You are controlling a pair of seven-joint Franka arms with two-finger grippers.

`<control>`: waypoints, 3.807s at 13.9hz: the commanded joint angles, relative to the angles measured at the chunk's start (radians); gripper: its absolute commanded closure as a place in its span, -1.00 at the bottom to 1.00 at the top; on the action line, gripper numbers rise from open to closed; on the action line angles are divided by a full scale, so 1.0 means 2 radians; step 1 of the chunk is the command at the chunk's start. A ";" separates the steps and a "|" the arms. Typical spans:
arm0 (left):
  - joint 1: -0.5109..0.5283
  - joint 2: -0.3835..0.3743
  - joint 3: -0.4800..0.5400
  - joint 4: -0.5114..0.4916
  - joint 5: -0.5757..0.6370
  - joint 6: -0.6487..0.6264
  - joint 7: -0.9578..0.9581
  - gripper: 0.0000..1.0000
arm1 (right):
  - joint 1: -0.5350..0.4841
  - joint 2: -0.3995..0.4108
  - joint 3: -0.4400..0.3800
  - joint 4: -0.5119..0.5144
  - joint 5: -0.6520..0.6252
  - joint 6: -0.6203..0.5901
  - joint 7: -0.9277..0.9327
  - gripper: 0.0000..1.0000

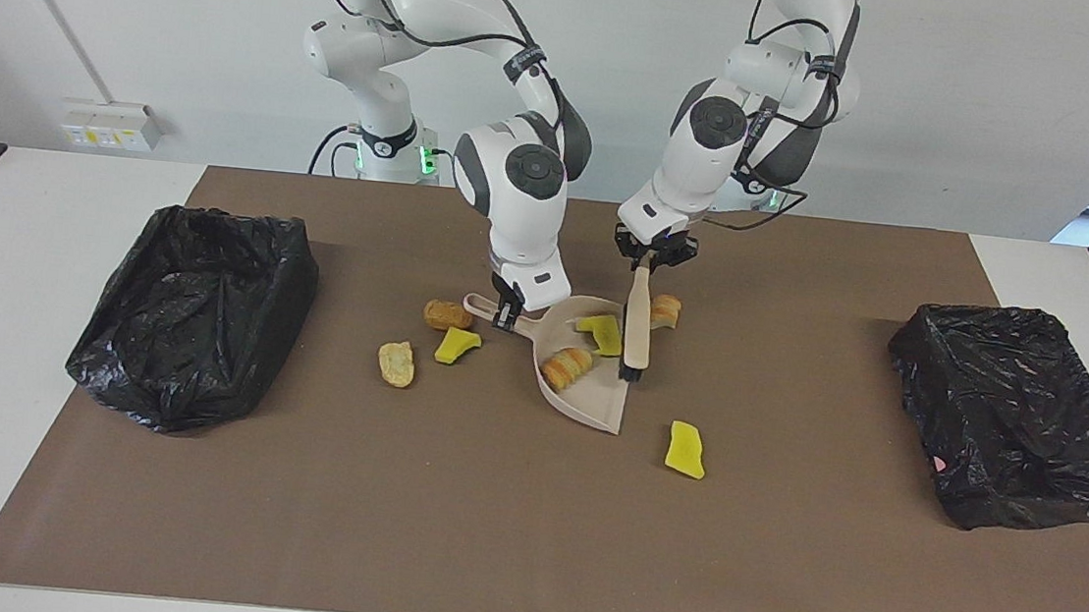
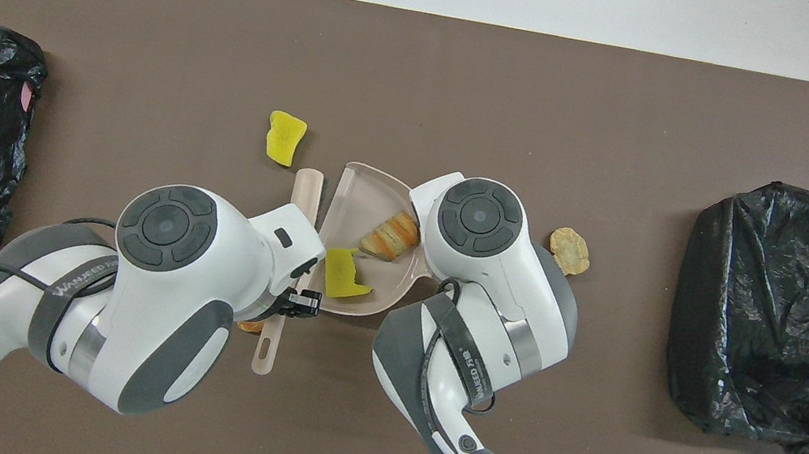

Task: Sweep and dump trash in bin
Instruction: 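Sweep the crumbs and sponges into the dustpan with the left gripper's brush, then lift the brush with the left gripper toward the far yellow sponge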

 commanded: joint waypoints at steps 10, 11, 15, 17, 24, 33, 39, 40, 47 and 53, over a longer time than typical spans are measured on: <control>0.005 -0.088 -0.006 -0.122 -0.004 -0.061 -0.281 1.00 | -0.002 -0.005 0.002 -0.009 -0.009 0.012 0.013 1.00; -0.009 -0.088 -0.006 -0.125 -0.004 -0.060 -0.295 1.00 | -0.002 -0.005 0.002 -0.009 -0.009 0.012 0.012 1.00; -0.041 -0.078 -0.007 -0.136 -0.014 -0.034 -0.346 1.00 | -0.002 -0.005 0.002 -0.009 -0.009 0.012 0.013 1.00; -0.048 -0.058 -0.007 -0.135 -0.018 0.011 -0.366 1.00 | -0.002 -0.005 0.002 -0.008 -0.009 0.012 0.012 1.00; -0.038 -0.009 -0.006 -0.105 -0.021 0.108 -0.273 1.00 | -0.001 -0.005 0.002 -0.008 -0.009 0.012 0.020 1.00; -0.052 0.015 -0.008 -0.052 -0.021 0.102 -0.012 1.00 | -0.001 -0.005 0.002 -0.008 -0.009 0.011 0.020 1.00; -0.045 0.046 -0.007 0.000 -0.021 0.102 -0.003 1.00 | -0.001 -0.005 0.002 -0.008 -0.009 0.011 0.023 1.00; -0.042 0.043 -0.005 0.001 -0.021 0.100 -0.003 1.00 | -0.001 -0.005 0.002 -0.008 -0.009 0.011 0.024 1.00; 0.046 0.080 -0.003 0.075 0.036 0.024 0.127 1.00 | -0.001 -0.005 0.002 -0.008 -0.009 0.011 0.027 1.00; 0.135 0.151 -0.003 0.196 0.094 -0.022 0.278 1.00 | 0.000 -0.006 0.003 -0.008 -0.009 0.007 0.051 1.00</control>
